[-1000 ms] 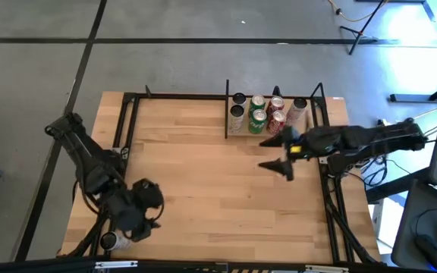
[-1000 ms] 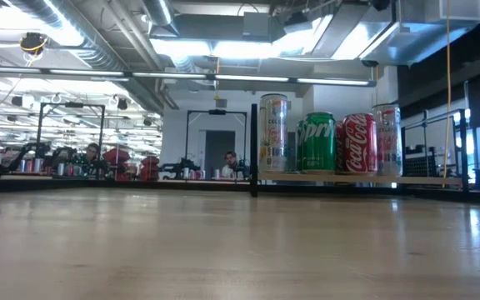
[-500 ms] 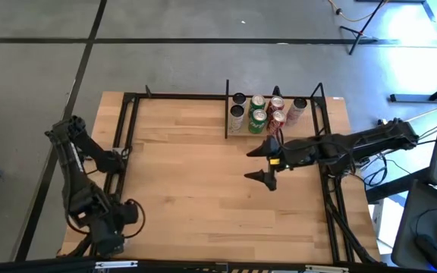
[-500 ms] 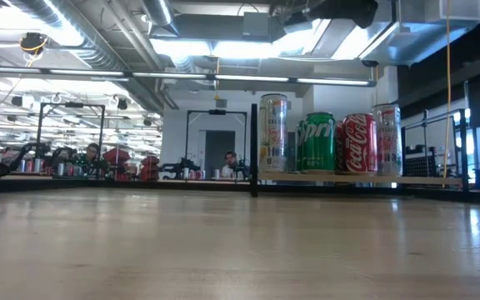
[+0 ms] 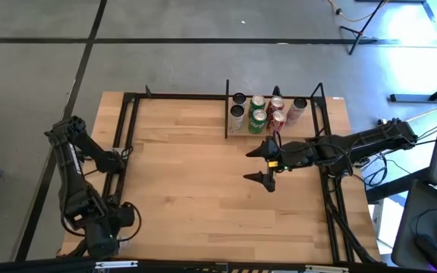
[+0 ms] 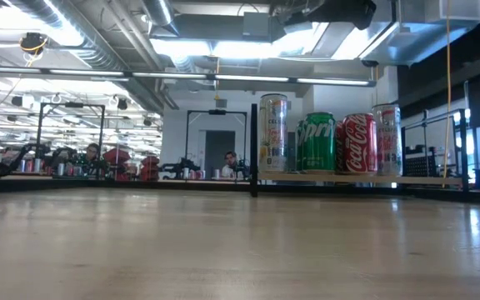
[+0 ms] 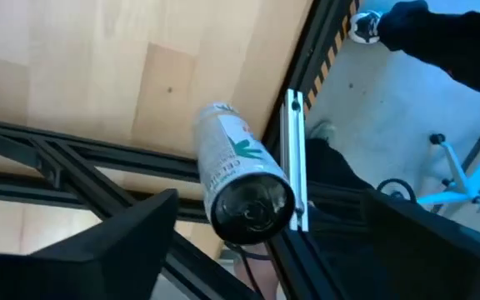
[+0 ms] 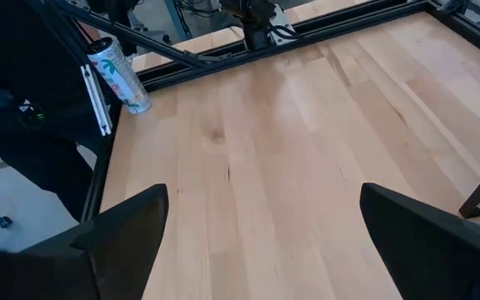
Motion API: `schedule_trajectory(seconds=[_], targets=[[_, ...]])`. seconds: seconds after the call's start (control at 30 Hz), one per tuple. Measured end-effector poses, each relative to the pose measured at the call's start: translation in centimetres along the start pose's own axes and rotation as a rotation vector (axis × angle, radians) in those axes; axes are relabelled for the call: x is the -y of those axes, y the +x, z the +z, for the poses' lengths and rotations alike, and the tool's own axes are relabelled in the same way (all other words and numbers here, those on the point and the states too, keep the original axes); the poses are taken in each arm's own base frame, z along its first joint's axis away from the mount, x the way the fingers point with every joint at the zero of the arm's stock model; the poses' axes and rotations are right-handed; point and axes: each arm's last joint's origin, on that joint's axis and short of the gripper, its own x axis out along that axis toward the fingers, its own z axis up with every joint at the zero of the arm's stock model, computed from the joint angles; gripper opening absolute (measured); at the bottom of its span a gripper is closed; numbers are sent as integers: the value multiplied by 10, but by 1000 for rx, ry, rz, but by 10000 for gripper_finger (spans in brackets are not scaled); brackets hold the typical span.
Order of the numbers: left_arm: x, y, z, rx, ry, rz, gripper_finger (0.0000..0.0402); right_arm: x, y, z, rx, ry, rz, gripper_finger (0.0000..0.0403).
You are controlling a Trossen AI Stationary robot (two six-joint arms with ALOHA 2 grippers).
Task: Place canned beverage on shelf
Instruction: Put the white-pink soda can on the shelf aligned with the other white-pink soda can
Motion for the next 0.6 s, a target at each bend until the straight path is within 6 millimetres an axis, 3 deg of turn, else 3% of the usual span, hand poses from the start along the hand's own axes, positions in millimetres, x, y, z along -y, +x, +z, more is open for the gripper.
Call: schedule_trajectory(seconds=[0.1, 0.3, 0.6], targets=[[4, 0, -2, -1, -24, -37, 393, 0, 0, 0, -2, 2, -1, 380], [10, 1, 3, 84, -43, -76, 391, 0, 0, 0, -1, 4, 0, 380], [21, 33, -18, -55, 126, 49, 390, 0, 0, 0, -1, 37, -1, 380]])
